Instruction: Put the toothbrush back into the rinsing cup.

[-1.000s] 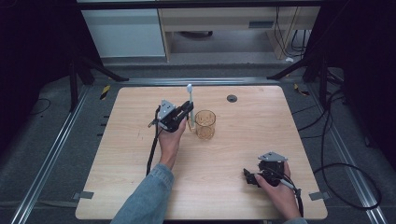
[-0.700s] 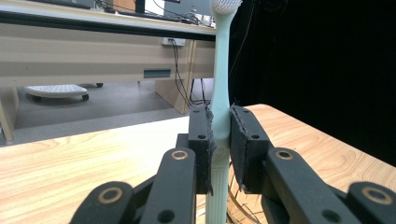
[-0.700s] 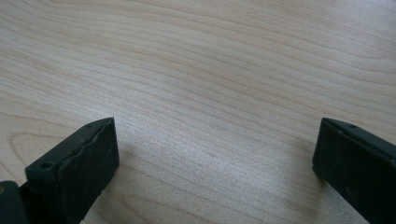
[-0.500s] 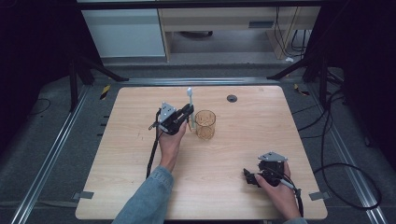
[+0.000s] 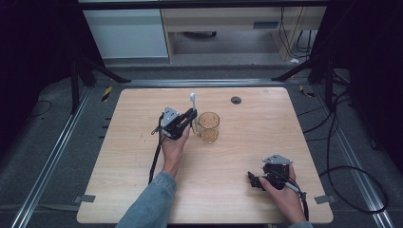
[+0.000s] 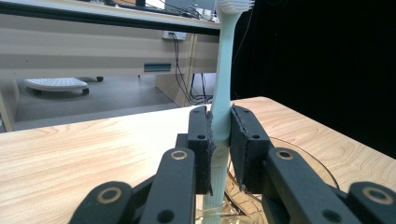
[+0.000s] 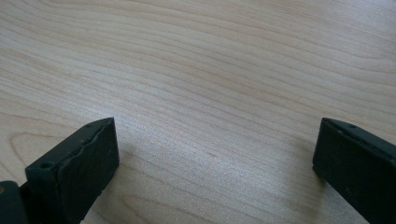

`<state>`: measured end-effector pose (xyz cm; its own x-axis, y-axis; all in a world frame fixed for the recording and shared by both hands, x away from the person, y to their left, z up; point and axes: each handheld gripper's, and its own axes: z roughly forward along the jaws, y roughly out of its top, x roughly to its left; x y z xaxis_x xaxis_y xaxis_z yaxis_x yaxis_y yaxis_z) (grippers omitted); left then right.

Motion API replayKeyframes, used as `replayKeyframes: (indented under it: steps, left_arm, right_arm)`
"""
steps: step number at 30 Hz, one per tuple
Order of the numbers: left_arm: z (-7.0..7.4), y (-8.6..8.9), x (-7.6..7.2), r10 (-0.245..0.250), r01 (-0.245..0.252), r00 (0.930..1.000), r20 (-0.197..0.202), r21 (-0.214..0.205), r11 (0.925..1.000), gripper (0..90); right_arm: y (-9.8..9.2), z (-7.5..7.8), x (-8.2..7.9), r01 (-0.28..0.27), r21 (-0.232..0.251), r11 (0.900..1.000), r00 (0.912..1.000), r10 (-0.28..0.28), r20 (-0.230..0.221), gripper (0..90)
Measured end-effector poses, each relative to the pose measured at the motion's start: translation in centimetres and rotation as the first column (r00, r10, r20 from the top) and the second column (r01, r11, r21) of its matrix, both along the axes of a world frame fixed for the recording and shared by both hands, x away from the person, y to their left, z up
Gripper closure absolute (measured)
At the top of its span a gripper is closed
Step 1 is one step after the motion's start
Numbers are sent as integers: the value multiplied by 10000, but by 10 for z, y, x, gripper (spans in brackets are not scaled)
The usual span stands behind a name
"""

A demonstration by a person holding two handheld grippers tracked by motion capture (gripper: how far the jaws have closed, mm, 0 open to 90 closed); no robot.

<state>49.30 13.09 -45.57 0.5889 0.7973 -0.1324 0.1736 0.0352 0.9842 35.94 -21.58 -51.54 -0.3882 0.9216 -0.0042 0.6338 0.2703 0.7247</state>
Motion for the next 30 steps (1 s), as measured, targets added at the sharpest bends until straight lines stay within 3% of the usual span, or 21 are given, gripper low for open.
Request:
replayKeyframes:
  steps: [30]
  left_arm:
    - [-5, 0, -5, -65, 67, 9999, -78, 182, 9998, 771]
  right_arm:
    - [0, 0, 0, -5, -4, 10000, 10000, 5, 0, 7]
